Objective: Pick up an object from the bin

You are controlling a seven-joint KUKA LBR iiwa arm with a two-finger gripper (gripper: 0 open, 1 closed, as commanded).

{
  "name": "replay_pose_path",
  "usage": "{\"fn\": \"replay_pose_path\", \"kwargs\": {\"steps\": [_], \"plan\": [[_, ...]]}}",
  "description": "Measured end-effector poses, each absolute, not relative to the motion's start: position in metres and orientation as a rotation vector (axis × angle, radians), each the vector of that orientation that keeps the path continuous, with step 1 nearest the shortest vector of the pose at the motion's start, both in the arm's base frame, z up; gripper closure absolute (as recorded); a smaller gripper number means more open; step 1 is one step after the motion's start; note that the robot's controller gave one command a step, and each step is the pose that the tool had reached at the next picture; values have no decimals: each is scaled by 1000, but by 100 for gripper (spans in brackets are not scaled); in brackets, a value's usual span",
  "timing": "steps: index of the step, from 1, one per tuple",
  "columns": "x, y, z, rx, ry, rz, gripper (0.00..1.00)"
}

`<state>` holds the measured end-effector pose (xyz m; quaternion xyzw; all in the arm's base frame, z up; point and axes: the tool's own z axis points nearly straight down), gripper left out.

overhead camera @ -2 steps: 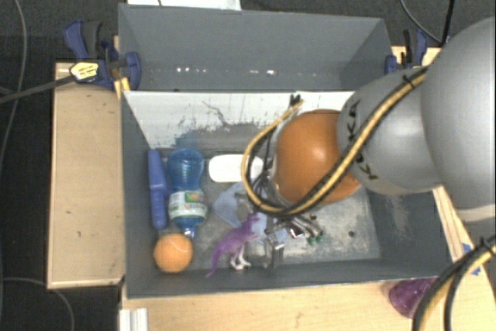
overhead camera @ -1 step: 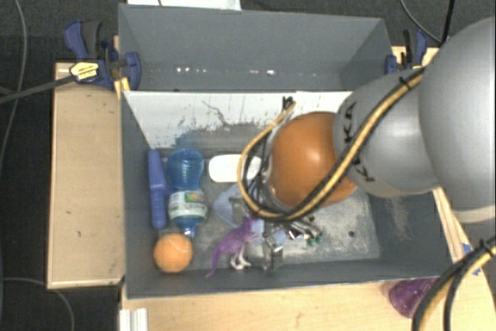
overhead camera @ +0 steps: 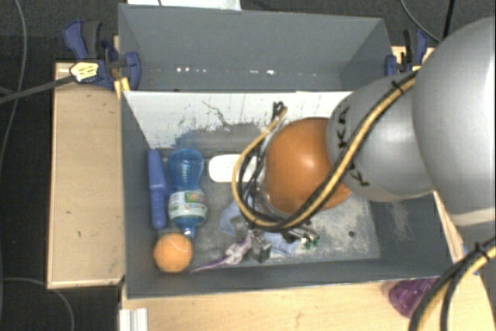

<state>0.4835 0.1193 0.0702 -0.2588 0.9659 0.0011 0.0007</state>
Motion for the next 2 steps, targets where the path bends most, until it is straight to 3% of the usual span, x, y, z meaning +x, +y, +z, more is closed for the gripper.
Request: {"fn": "replay_pose_path", "kwargs": {"steps": [1, 2], "plan": [[483, 119, 70, -812, 3034, 4, 100], [481, 119, 103, -830, 3038, 5, 100]]}}
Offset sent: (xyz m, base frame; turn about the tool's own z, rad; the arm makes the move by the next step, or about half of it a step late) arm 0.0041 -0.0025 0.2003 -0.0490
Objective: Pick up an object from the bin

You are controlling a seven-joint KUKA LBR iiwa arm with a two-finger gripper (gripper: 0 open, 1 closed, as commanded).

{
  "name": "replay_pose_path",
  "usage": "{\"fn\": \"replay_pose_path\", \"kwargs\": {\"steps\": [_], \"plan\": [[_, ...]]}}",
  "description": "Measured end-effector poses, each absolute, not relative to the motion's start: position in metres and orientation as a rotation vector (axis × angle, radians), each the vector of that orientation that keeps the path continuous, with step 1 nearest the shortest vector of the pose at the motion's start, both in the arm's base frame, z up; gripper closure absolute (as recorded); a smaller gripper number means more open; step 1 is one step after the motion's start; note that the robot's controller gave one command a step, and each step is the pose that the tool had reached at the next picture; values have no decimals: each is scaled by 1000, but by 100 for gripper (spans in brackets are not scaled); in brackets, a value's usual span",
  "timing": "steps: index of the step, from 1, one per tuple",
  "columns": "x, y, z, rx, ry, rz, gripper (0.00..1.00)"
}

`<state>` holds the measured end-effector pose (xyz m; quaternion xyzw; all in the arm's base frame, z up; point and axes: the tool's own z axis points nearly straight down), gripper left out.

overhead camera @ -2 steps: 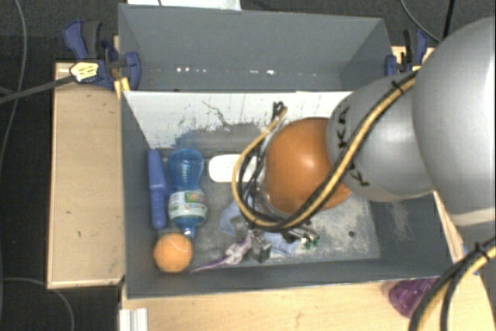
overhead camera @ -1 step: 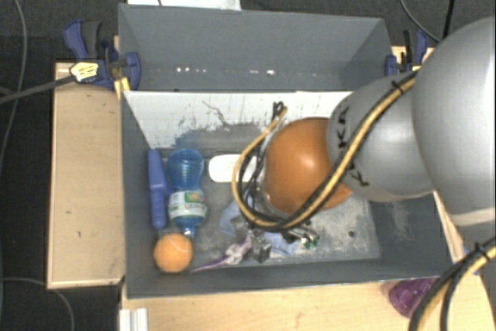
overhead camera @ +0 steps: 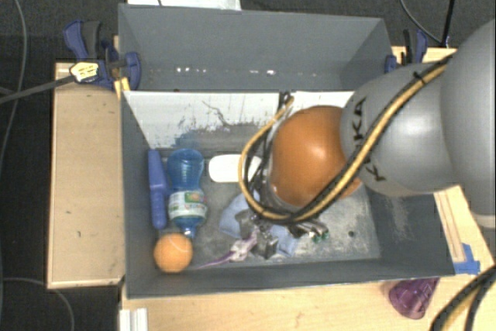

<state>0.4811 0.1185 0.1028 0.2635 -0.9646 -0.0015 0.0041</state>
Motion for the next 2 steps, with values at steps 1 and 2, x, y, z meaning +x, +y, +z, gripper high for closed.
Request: {"fn": "replay_pose_path", "kwargs": {"steps": [1, 2], "plan": [[490, 120, 134, 804, -3048, -4, 100], [502, 125, 282, 829, -3033, -5, 100]]}}
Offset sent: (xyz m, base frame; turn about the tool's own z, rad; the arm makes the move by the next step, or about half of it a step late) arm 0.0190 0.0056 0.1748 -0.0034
